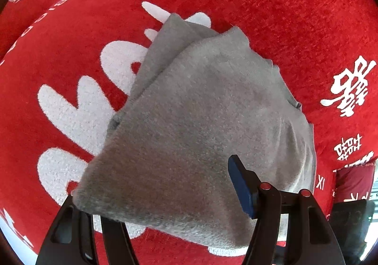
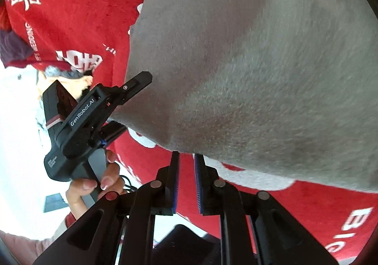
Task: Fold small clothes
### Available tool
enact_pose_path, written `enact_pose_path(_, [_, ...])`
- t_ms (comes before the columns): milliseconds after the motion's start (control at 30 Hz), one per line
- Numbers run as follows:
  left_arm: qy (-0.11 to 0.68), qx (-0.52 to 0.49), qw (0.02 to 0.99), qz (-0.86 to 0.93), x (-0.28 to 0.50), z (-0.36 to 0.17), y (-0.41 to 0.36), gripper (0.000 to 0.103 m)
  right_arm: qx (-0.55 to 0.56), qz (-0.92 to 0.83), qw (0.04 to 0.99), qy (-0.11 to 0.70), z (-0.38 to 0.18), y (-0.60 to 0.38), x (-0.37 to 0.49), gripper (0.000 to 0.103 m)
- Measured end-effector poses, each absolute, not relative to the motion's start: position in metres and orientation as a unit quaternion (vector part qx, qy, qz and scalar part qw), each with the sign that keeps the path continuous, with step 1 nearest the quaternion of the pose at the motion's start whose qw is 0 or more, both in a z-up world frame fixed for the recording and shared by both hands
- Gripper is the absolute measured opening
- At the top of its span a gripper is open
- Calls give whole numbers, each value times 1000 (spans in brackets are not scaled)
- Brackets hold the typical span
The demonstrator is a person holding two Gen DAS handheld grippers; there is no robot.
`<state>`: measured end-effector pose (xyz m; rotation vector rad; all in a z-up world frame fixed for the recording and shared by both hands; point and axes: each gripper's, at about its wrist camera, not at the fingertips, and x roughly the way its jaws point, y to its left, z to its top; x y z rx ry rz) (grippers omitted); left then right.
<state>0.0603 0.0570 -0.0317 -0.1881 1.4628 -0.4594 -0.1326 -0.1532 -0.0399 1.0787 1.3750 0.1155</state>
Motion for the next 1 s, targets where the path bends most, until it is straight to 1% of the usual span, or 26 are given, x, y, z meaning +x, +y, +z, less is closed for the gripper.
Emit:
enact_pose_path(33, [660, -84, 718, -206, 61, -31, 58, 67, 466, 50, 644, 605, -36, -155, -131, 17])
enact_pose_path(100, [658, -82, 720, -203, 63, -30, 61, 67, 461, 47, 647, 605, -31, -158, -129, 25])
enact_pose_path(133, [657, -81, 722, -201, 63, -30, 62, 67, 459, 45, 649, 605, -28, -159, -127, 33])
enact_pose_path(167, [656, -79, 723, -200, 64, -29, 63, 67, 458, 45, 649, 605, -26, -165, -132, 37])
enact_pose_path(267, [650, -68, 730, -201, 65, -26, 64, 67, 449, 42, 656, 606, -17, -166, -128, 37])
enact_pose_path(300, [647, -63, 732, -202, 65, -25, 63, 58, 445, 42, 658, 605, -15, -165, -127, 37])
enact_pose_path(367, [646, -44, 735, -202, 65, -25, 62, 44, 436, 41, 665, 606, -9, -167, -125, 37])
enact_pose_path(400, [647, -40, 735, -201, 66, -26, 62, 31, 433, 40, 667, 605, -6, -169, -122, 38])
enact_pose_path(433, [647, -39, 734, -203, 66, -27, 63, 25, 431, 38, 670, 604, -4, -170, -119, 39])
enact_pose_path(467, [645, -39, 734, -209, 67, -27, 63, 21, 430, 36, 671, 603, -3, -171, -114, 40])
enact_pose_path(533, [631, -23, 744, -219, 64, -22, 62, 15, 424, 32, 676, 602, 0, -177, -104, 41])
enact_pose_path(633, [587, 44, 770, -244, 51, -9, 52, 14, 413, 30, 684, 600, 5, -185, -89, 42])
enact_pose_path(700, [546, 105, 787, -268, 36, 1, 41, 14, 403, 34, 689, 601, 8, -190, -72, 46])
enact_pose_path(767, [514, 150, 794, -286, 25, 7, 32, 14, 396, 41, 689, 605, 10, -191, -56, 55])
enact_pose_path(900, [466, 216, 800, -310, 9, 12, 22, 14, 379, 78, 675, 628, 11, -183, -7, 63])
enact_pose_path(967, [450, 235, 801, -318, 4, 13, 20, 14, 362, 98, 667, 644, 10, -175, 17, 73])
enact_pose_path(1000, [442, 243, 801, -321, 2, 14, 19, 14, 348, 112, 658, 658, 9, -167, 34, 75])
